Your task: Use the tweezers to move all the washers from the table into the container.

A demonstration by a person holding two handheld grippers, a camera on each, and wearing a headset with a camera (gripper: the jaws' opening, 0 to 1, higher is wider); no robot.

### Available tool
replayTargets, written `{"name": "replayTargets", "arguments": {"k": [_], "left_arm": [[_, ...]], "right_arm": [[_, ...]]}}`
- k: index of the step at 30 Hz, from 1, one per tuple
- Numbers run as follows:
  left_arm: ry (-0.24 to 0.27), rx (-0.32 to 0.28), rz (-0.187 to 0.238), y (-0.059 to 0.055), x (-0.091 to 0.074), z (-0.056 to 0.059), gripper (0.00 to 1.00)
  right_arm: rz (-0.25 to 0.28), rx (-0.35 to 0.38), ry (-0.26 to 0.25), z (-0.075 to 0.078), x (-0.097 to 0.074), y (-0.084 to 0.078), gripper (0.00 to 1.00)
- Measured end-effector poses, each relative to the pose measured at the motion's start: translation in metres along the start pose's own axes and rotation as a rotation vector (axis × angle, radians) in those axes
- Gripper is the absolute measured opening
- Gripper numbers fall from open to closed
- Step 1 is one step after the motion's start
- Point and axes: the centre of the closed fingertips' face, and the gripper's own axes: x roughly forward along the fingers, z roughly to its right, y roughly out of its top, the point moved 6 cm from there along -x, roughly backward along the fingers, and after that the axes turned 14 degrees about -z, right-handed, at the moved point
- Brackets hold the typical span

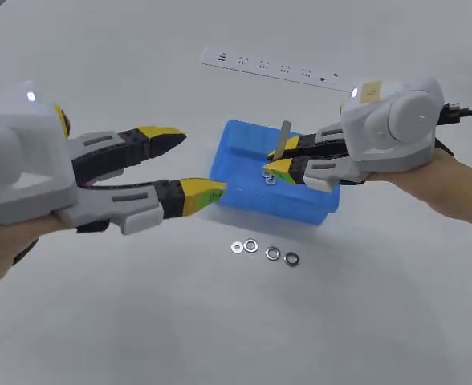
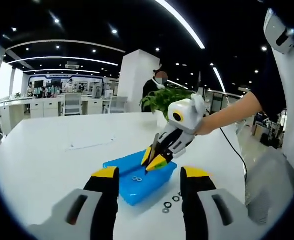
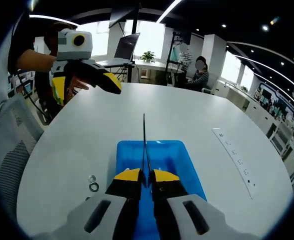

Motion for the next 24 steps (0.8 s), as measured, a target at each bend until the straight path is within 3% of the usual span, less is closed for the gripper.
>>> {"name": "replayTargets", "arguments": {"k": [5,7,10,15,17,19,24], "left_arm": [[-0.053,0.062,0.034,0.024,0.026,-0.008,0.41],[-0.078,0.103,0.023,0.030,0.034,-0.007,0.34],[-0.128,0.144,0.002,0.038,0.050,-0.005,0.33],[-0.185,0.216,-0.034,0.044,0.066,0.003,0.25],[-0.198,0.299,-0.023,0.049,0.069,0.008,0.16],[-0.224,0.287,-0.021,0.052,0.071,0.011,0.16],[-0.242,0.325,-0.045,0.053,0.074,0.010,0.16]], "right_arm": [[-0.002,-0.011,-0.006,0.002,-0.005,0.000,0.09],[0.002,-0.005,-0.009,0.003,-0.006,0.000,0.09],[0.007,0.000,-0.012,0.004,-0.008,0.001,0.09],[0.006,-0.011,-0.008,0.002,-0.010,0.001,0.09],[0.005,-0.018,-0.004,0.001,-0.010,0.000,0.09],[-0.002,-0.021,0.002,-0.001,-0.010,-0.001,0.09],[-0.012,-0.034,0.013,-0.004,-0.009,-0.001,0.09]]}}
